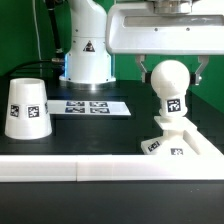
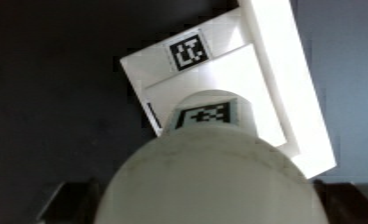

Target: Assemble lamp

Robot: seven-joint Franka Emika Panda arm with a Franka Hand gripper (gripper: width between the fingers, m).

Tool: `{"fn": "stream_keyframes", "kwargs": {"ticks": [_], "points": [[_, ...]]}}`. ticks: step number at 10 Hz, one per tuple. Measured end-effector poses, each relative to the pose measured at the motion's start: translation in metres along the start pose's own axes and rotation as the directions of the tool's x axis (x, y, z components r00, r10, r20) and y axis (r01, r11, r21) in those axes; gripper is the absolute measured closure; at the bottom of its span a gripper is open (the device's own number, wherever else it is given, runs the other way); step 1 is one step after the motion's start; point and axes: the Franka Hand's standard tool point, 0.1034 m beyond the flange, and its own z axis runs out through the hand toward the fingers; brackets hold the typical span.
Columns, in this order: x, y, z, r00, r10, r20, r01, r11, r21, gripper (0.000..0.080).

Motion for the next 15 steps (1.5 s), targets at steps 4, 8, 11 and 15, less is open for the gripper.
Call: {"fn": "stream_keyframes", "kwargs": {"ticks": [4, 8, 11, 15], "points": [[-0.0018, -0.0014, 0.0001, 0.949, 0.314, 0.008, -0.314, 0.95, -0.003, 0.0222], [0.0066, 0.0006, -0.0001, 0.792, 0.606, 0.068, -0.609, 0.793, 0.014, 0.0222], [0.0056, -0.0044, 0.0001, 0.668, 0.74, 0.08, -0.742, 0.67, 0.001, 0.0222], [0.0044, -0.0058, 0.0005, 0.678, 0.731, 0.078, -0.733, 0.68, 0.001, 0.022]]}}
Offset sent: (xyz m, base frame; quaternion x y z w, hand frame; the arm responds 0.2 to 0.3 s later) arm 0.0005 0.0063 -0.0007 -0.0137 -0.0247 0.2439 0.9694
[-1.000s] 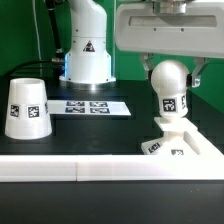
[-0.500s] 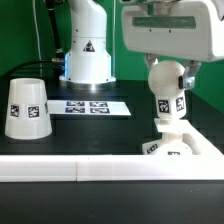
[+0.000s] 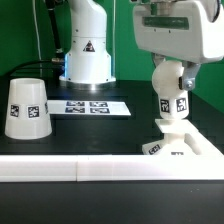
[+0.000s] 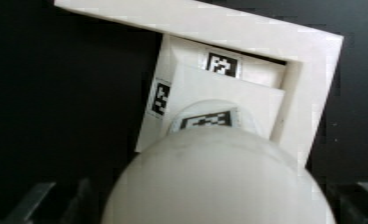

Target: Assemble lamp

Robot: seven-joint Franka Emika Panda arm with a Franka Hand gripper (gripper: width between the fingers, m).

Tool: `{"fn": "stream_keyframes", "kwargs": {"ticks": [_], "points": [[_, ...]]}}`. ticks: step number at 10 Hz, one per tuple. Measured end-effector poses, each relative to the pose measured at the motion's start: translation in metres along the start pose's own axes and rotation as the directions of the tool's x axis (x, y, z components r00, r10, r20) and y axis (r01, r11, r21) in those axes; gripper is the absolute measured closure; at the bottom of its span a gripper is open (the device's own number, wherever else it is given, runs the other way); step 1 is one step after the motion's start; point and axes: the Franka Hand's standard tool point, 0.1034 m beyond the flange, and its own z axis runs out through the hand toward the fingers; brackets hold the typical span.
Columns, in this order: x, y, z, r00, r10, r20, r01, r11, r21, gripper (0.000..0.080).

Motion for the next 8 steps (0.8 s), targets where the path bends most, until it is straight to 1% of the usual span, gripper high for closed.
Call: {"fn": "stream_keyframes", "kwargs": {"ticks": [1, 2, 4, 5, 6, 7, 8], "points": [[-0.0046, 0.0, 0.0014, 0.997, -0.075, -0.007, 0.075, 0.997, -0.006, 0.0128], [-0.01, 0.0001, 0.0036, 0.988, -0.157, -0.01, 0.156, 0.988, -0.012, 0.0105], [-0.009, 0.0006, 0.0043, 0.903, -0.43, -0.008, 0.43, 0.903, -0.013, 0.0101], [-0.0055, -0.0001, 0.0039, 0.846, -0.533, -0.013, 0.533, 0.846, -0.008, 0.0101], [-0.0029, 0.0003, 0.0038, 0.811, -0.585, -0.013, 0.585, 0.811, -0.008, 0.01], [-0.0037, 0.0002, 0.0039, 0.778, -0.628, -0.013, 0.628, 0.778, -0.009, 0.01], [-0.0034, 0.0003, 0.0039, 0.721, -0.693, -0.012, 0.693, 0.721, -0.01, 0.01]]}}
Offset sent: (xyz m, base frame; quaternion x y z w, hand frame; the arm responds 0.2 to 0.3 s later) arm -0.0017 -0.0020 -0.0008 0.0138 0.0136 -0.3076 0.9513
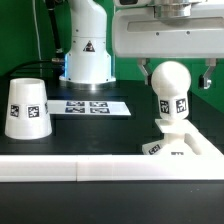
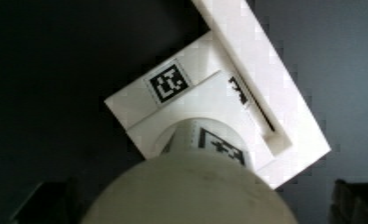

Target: Assemble lamp

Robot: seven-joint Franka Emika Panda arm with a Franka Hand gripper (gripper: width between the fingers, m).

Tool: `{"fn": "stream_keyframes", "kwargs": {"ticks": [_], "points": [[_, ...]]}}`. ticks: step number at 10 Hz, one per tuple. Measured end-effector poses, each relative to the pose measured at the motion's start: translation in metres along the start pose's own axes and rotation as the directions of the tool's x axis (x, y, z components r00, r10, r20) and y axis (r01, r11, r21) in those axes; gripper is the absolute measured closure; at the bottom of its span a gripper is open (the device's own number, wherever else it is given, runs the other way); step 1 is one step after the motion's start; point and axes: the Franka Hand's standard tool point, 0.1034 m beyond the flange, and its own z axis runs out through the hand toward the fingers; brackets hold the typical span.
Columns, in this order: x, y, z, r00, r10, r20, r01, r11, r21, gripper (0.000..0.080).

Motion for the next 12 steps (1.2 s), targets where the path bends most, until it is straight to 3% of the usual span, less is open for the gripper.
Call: {"fn": "stream_keyframes", "kwargs": {"ticks": [4, 12], "points": [[0.004, 0.002, -0.002, 0.952, -0.305, -0.004, 0.305, 0.952, 0.001, 0.01], [0.011, 0.007, -0.002, 0.678, -0.735, -0.004, 0.735, 0.678, -0.01, 0.01]]}}
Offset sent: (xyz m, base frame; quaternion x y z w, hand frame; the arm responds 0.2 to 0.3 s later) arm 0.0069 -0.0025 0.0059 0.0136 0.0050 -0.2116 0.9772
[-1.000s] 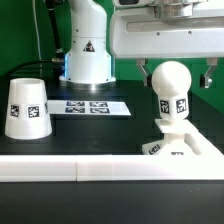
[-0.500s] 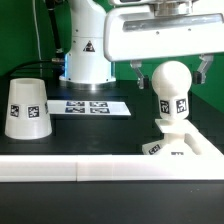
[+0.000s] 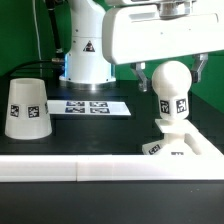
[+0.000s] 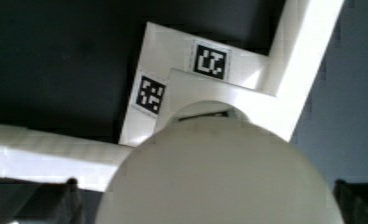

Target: Assemble lamp

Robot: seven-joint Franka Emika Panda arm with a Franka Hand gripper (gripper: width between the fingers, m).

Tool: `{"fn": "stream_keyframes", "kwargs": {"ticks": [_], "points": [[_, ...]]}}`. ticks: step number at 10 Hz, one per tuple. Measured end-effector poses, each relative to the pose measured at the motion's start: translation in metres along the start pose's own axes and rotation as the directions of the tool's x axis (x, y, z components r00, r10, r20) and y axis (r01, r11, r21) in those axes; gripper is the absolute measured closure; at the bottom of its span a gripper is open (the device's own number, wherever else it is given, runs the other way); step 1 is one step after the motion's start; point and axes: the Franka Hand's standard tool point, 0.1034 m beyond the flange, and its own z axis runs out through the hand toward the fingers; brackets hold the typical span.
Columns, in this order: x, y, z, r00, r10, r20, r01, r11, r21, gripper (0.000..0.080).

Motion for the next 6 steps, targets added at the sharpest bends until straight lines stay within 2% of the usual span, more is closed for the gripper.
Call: {"fn": "stream_keyframes", "kwargs": {"ticks": [2, 3, 6], "points": [[0.0026, -0.0018, 0.0007, 1.0, 0.009, -0.001, -0.009, 1.0, -0.002, 0.01], [0.002, -0.0008, 0.001, 1.0, 0.01, 0.0, -0.01, 1.0, -0.002, 0.0227], [0.0019, -0.0006, 0.001, 0.999, 0.042, 0.0, -0.042, 0.999, -0.002, 0.0222]]}}
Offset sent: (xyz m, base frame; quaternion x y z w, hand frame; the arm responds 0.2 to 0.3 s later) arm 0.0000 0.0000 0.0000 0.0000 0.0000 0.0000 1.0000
